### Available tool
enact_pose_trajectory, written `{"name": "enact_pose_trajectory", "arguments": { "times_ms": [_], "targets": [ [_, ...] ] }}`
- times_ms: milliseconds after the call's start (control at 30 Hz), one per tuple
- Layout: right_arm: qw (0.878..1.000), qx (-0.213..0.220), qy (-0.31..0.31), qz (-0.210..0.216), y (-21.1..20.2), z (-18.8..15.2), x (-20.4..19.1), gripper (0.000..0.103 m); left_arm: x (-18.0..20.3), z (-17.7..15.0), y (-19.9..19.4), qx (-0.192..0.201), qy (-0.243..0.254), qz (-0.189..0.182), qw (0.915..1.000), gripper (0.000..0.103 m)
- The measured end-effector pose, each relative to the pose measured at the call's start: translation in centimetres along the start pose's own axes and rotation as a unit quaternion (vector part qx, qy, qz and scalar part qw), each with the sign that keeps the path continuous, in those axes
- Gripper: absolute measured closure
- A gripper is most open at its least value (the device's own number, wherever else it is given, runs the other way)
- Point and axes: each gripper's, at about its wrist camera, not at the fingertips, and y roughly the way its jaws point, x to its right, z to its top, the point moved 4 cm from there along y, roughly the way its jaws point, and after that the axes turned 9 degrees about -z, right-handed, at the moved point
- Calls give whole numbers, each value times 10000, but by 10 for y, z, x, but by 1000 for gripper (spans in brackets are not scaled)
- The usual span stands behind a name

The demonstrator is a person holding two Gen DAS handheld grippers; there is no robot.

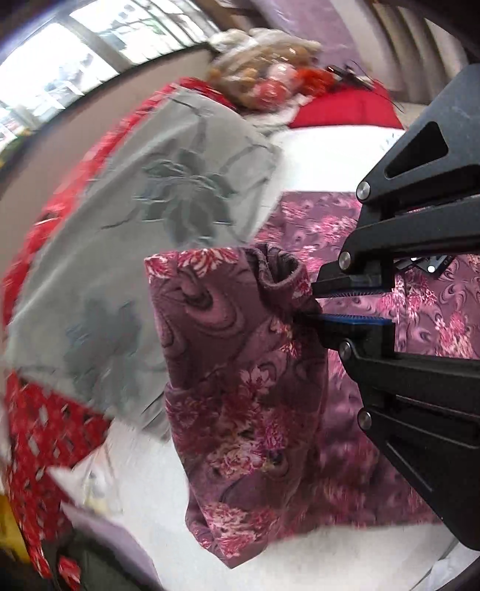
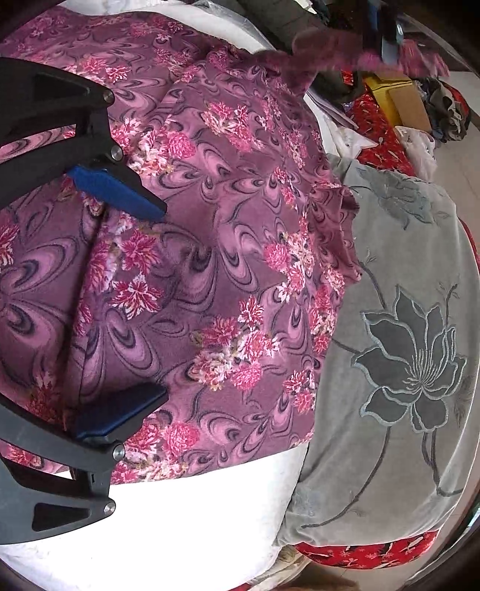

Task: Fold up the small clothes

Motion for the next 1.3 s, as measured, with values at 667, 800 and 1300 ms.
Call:
{"name": "enact_pose_trajectory", "arguments": {
  "times_ms": [667, 800, 1300],
  "targets": [
    [9967, -164, 555, 565, 1, 32, 6, 9, -85, -30, -15, -398, -791, -477, 9949, 56],
    [9801, -280, 1464, 1312, 12, 69, 6, 9, -152, -33, -29, -241, -1715, -381, 9842, 56],
    [9852, 67, 541, 1627, -1, 116, -50, 96, -195, -60, -28, -320, -2353, -773, 9683, 57]
  ]
}}
